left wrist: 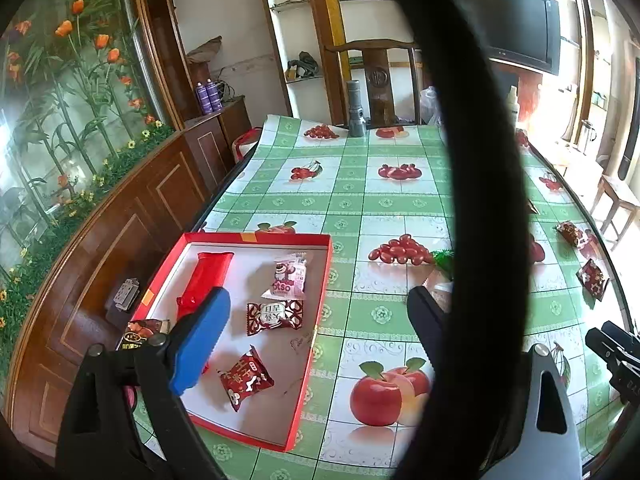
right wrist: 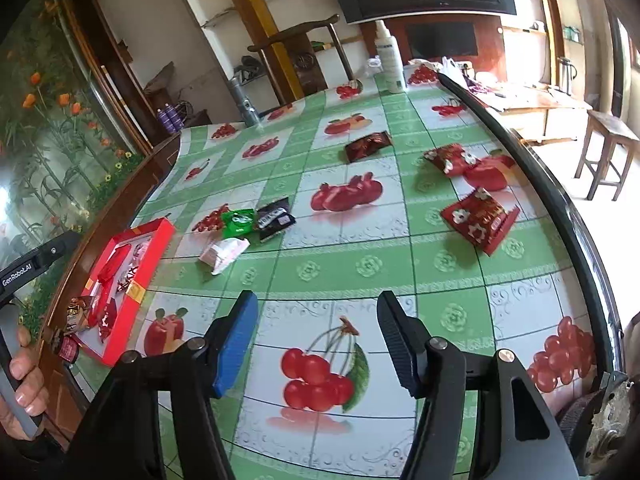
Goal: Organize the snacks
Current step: 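Withdraw both tools from the tray back over the snacks on the table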
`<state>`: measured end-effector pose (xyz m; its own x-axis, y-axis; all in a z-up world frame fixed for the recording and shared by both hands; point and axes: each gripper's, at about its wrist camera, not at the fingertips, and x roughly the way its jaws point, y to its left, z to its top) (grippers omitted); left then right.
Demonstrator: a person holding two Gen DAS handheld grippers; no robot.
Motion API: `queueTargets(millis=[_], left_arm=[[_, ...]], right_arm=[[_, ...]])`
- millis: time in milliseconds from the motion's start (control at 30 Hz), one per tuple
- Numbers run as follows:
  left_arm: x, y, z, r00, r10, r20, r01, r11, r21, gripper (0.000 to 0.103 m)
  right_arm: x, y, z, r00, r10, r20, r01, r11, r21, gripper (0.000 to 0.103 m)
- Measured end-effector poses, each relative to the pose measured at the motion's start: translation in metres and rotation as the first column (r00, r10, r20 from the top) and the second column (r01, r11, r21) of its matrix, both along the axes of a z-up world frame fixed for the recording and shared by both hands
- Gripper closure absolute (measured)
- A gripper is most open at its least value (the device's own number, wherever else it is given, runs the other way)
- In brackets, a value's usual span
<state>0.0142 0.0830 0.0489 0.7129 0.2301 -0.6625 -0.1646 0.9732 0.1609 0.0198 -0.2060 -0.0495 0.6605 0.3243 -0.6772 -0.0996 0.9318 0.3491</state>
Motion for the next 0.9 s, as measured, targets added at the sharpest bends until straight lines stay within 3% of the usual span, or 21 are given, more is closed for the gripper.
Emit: queueTargets(millis=[900], left_arm=[[0.032,-0.037,-0.045,0.981,-0.131,-0.14,0.121,0.99,-0.073,0.013]], right_arm=[[0.022,-0.042,-0.021,0.988,-0.147,-0.055,0.148,0.989,0.01,0.04]])
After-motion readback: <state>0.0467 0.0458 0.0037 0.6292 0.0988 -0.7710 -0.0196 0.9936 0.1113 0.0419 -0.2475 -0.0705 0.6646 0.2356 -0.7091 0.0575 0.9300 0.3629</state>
